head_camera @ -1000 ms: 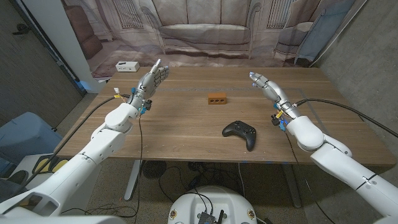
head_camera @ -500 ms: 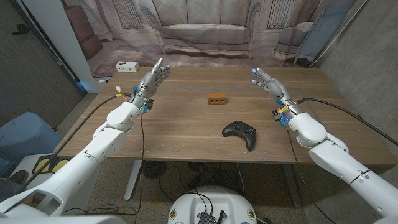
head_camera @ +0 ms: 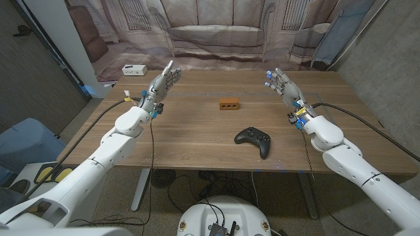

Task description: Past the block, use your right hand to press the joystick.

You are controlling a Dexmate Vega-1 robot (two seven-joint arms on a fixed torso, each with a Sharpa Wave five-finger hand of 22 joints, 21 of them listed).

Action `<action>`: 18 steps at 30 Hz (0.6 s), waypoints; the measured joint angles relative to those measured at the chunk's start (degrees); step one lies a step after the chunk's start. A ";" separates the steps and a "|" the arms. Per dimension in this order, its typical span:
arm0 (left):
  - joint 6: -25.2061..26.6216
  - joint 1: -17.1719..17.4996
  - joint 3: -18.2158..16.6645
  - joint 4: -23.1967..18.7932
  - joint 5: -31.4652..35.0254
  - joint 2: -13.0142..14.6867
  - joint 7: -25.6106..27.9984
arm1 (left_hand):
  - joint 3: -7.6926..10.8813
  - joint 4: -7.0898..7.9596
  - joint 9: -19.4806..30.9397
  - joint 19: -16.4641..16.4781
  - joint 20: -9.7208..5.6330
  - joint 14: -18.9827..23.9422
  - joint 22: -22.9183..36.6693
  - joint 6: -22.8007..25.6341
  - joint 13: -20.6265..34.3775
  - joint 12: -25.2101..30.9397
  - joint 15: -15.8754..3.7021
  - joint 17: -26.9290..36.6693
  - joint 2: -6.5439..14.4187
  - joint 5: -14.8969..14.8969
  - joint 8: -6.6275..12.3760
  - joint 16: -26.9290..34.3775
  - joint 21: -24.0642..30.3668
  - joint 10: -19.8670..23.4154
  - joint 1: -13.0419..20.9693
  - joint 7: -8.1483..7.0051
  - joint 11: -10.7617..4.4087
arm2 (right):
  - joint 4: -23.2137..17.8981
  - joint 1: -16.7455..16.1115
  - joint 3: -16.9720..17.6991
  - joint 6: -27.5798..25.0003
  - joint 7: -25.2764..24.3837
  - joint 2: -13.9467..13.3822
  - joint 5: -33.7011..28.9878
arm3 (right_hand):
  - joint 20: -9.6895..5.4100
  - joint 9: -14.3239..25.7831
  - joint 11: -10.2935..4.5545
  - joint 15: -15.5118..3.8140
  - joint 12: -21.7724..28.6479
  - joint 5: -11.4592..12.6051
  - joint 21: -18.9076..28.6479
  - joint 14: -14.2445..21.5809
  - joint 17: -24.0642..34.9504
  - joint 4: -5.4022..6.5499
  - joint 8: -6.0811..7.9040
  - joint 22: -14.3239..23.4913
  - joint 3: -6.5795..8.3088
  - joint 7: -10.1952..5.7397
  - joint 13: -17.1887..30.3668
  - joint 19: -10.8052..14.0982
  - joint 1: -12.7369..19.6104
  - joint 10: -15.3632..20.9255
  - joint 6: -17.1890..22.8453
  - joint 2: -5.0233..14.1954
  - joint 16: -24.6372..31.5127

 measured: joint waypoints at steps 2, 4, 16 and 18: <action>0.03 -0.08 0.05 0.00 0.19 -0.10 0.23 | 0.00 0.00 0.00 0.00 0.00 0.00 0.00 0.00 0.00 0.00 0.00 0.00 0.00 0.00 0.00 0.00 0.00 0.00 0.00 0.00 0.00 | 1.36 0.95 -0.28 0.19 1.24 0.27 1.32 | 0.00 0.00 0.00 0.00 0.00 0.00 0.00 0.00 0.00 0.00 0.00 0.00 0.00 0.02 0.00 0.00 0.00 0.00 -0.02 0.00 0.00; 0.09 -0.09 0.06 -0.01 0.33 -0.13 0.53 | 0.00 0.00 0.00 0.00 0.00 0.00 0.00 0.00 0.00 0.00 0.00 0.00 0.00 0.00 0.00 0.00 0.00 0.00 0.00 0.00 0.00 | 2.27 1.57 -0.46 0.35 2.48 0.45 2.47 | 0.00 0.00 0.00 0.00 0.00 0.00 0.00 0.00 0.00 0.00 0.00 0.00 0.00 0.01 0.00 0.00 0.25 0.00 -0.02 -0.22 0.00; 0.95 0.37 0.01 -1.14 0.55 0.09 1.62 | 0.00 0.00 0.00 0.01 0.00 0.00 0.00 -0.23 0.00 0.00 0.00 0.00 0.00 0.00 0.00 0.00 0.00 0.00 0.00 -0.23 0.00 | 4.96 3.47 -1.15 -0.22 7.40 0.95 7.47 | 0.01 0.00 -0.01 0.00 0.00 0.00 0.00 0.01 0.00 0.00 0.00 0.00 0.00 -0.21 0.00 0.00 0.53 0.00 -0.23 0.07 -0.22; 1.71 0.38 0.01 -1.24 0.14 0.13 1.65 | 0.00 0.00 0.00 0.01 0.00 0.00 0.00 -0.45 0.00 0.00 0.00 0.00 0.00 0.00 -0.13 0.00 0.00 0.00 0.00 0.01 0.00 | 6.65 4.55 -1.55 -0.37 7.87 1.29 7.90 | 0.01 0.00 -0.01 0.00 0.00 0.00 0.00 0.01 0.00 0.00 0.00 0.00 0.00 -0.21 0.00 0.00 0.53 0.00 -0.23 0.07 -0.22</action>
